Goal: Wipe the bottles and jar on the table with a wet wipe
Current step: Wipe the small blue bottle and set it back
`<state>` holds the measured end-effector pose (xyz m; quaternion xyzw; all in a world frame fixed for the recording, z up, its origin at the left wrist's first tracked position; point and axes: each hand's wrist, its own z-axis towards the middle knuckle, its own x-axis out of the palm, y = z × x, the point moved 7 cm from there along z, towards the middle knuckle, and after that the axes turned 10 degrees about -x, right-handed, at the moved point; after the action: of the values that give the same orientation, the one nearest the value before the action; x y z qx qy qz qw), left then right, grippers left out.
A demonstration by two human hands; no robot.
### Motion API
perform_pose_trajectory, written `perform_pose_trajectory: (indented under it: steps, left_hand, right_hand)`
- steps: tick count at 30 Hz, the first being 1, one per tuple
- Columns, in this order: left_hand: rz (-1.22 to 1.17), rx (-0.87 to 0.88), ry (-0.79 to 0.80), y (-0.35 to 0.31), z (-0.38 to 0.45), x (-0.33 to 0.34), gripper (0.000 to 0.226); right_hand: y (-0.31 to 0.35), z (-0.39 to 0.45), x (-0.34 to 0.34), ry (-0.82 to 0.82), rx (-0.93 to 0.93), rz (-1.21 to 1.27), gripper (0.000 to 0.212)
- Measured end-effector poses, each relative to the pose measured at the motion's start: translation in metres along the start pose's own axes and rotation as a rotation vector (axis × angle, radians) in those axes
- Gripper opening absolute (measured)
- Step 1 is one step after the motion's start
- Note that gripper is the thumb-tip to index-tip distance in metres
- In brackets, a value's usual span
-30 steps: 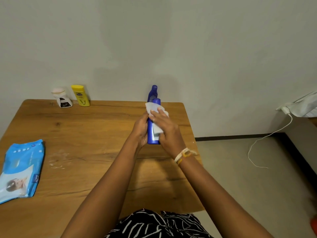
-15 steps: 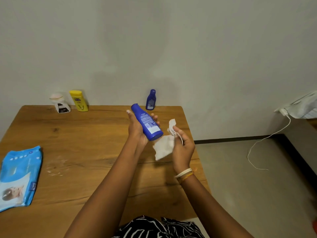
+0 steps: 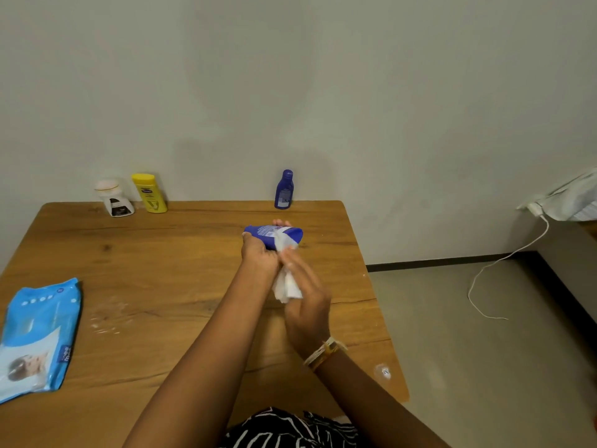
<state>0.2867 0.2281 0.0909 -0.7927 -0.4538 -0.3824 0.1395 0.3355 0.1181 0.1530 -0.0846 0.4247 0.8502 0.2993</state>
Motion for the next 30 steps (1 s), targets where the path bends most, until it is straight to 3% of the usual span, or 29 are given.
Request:
perform_pose_trajectory:
  steps: [4, 8, 12, 16, 18, 22, 25, 27, 30]
  left_hand:
    - [-0.073, -0.018, 0.059, 0.003, 0.004, 0.001, 0.038]
    - [-0.014, -0.062, 0.055, 0.011, 0.003, 0.005, 0.04]
    - [0.115, 0.026, -0.022, 0.001, 0.007, 0.0, 0.039]
    - [0.042, 0.028, 0.038, -0.002, 0.009, -0.001, 0.048]
    - [0.061, 0.115, 0.032, -0.01, 0.008, -0.004, 0.048]
    - [0.364, 0.227, 0.07, -0.015, 0.002, -0.005, 0.034]
    - [0.615, 0.267, 0.067, -0.013, 0.0, -0.004, 0.031]
    - [0.832, 0.368, 0.069, -0.017, -0.001, 0.0, 0.033]
    - [1.118, 0.502, 0.027, -0.018, -0.008, 0.005, 0.047]
  right_hand:
    - [-0.024, 0.022, -0.021, -0.144, 0.142, -0.004, 0.061]
    - [-0.018, 0.029, 0.0, 0.048, 0.031, -0.118, 0.071]
    - [-0.01, 0.009, 0.01, 0.135, -0.161, -0.221, 0.077]
    - [-0.01, -0.006, 0.004, 0.187, -0.227, -0.087, 0.061]
    - [-0.021, -0.003, -0.01, 0.05, -0.056, 0.083, 0.047]
    - [-0.066, 0.012, -0.033, -0.407, 0.59, 0.511, 0.03]
    - [-0.086, 0.024, -0.033, -0.545, 0.95, 0.754, 0.029]
    - [-0.085, 0.039, -0.029, -0.56, 1.034, 1.011, 0.025]
    - [-0.083, 0.064, -0.032, -0.507, 0.939, 1.149, 0.048]
